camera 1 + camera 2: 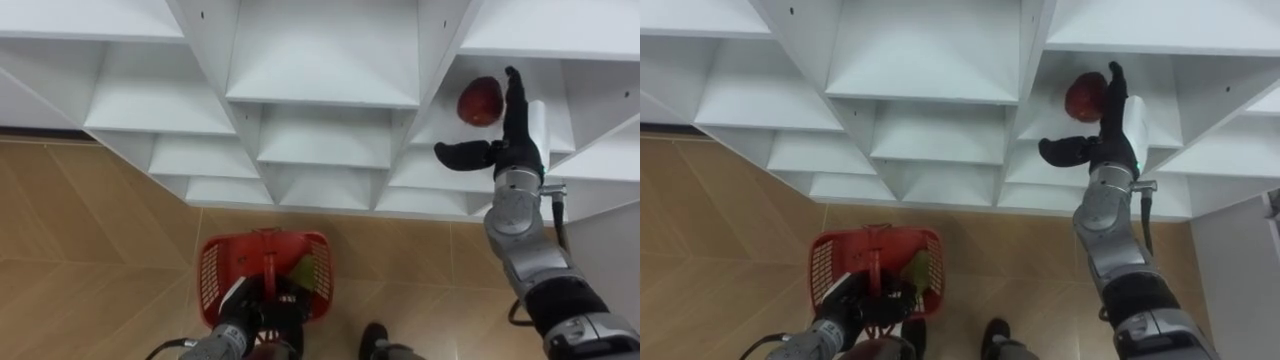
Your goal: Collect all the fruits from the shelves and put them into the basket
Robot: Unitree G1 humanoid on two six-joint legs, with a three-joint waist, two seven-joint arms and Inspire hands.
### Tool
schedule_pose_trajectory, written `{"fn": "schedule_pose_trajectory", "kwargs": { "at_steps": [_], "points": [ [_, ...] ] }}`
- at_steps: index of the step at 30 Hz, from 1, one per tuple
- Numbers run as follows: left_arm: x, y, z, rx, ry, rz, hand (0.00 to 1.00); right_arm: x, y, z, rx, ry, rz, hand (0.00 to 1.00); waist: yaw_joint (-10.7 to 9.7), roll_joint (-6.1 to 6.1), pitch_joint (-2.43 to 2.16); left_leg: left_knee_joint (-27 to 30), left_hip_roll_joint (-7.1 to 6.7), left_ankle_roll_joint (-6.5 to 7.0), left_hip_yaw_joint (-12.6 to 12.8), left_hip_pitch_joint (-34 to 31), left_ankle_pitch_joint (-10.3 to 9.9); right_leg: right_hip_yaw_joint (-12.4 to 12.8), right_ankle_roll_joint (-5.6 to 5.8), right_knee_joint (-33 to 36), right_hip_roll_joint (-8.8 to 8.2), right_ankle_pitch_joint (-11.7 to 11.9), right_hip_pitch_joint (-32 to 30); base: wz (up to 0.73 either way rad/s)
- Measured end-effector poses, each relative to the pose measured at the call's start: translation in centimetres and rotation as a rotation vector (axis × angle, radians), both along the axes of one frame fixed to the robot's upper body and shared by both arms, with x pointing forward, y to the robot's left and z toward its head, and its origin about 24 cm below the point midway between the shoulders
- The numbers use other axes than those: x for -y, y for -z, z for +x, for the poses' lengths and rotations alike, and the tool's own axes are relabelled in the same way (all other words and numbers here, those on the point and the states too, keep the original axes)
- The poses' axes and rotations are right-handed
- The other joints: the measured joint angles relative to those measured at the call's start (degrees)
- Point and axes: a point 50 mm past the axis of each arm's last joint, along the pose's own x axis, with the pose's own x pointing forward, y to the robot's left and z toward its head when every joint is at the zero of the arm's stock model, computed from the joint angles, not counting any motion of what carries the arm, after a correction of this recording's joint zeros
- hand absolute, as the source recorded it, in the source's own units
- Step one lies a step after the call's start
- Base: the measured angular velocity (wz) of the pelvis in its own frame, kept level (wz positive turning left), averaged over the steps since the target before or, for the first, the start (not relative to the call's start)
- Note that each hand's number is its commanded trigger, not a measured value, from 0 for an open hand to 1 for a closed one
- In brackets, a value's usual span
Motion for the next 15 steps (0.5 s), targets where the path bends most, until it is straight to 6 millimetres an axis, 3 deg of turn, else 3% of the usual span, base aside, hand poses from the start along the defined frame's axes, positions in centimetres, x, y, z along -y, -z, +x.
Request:
{"fn": "schedule_pose_trajectory", "kwargs": {
  "at_steps": [15],
  "points": [
    [0.02, 0.01, 0.11, -0.007, -0.018, 0.016, 1.0, 0.73, -0.3, 0.08, 0.013, 0.038, 0.054, 0.0, 0.0, 0.48, -0.35, 0.4, 0.04, 0.01, -0.2, -0.1, 0.0, -0.4, -0.09, 0.1, -0.07, 0.1, 0.1, 0.0]
  ]
}}
